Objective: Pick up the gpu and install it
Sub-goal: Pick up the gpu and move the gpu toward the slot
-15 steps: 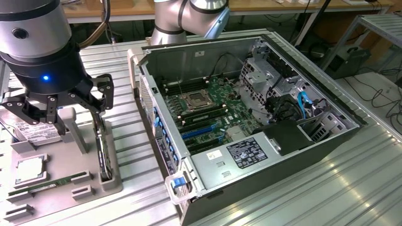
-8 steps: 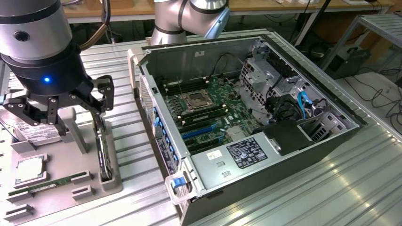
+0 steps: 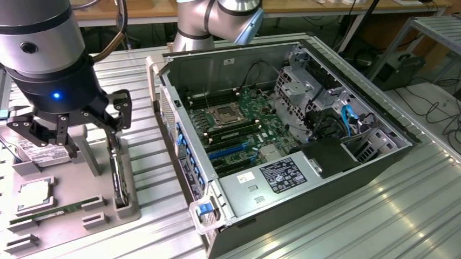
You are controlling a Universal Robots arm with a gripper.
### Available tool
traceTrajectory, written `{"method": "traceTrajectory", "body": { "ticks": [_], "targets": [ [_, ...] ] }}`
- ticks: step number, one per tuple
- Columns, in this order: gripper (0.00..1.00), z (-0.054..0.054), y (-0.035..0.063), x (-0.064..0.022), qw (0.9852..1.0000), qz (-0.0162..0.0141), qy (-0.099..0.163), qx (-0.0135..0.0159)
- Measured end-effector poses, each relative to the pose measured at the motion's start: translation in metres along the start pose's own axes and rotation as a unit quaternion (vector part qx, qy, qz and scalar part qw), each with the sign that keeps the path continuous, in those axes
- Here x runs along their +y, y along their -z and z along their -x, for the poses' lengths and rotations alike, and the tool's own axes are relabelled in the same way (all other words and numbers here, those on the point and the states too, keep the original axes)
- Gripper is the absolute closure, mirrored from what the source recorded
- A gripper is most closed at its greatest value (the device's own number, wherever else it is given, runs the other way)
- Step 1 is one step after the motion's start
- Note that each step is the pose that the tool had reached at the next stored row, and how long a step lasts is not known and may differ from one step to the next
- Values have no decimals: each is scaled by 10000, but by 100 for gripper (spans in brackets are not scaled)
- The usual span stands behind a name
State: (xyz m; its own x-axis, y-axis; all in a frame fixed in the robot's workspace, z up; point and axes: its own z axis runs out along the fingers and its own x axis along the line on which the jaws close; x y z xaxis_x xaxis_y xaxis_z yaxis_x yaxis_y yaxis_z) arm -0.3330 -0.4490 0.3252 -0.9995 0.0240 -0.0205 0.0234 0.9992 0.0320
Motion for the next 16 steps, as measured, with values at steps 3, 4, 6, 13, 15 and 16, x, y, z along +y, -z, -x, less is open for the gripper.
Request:
{"method": "traceTrajectory", "body": {
  "ticks": [3,4,6,13,15,16],
  "targets": [
    [34,2,-21,-1,10000,-1,1,0],
    [34,2,-26,-1,10000,-1,0,0],
    [34,23,-188,1,10000,-34,1,5],
    [58,114,-1016,-14,10000,-47,72,21],
    [58,126,-1036,22,10000,-47,72,22],
    [58,126,-1038,23,10000,-47,72,22]
  ]
}}
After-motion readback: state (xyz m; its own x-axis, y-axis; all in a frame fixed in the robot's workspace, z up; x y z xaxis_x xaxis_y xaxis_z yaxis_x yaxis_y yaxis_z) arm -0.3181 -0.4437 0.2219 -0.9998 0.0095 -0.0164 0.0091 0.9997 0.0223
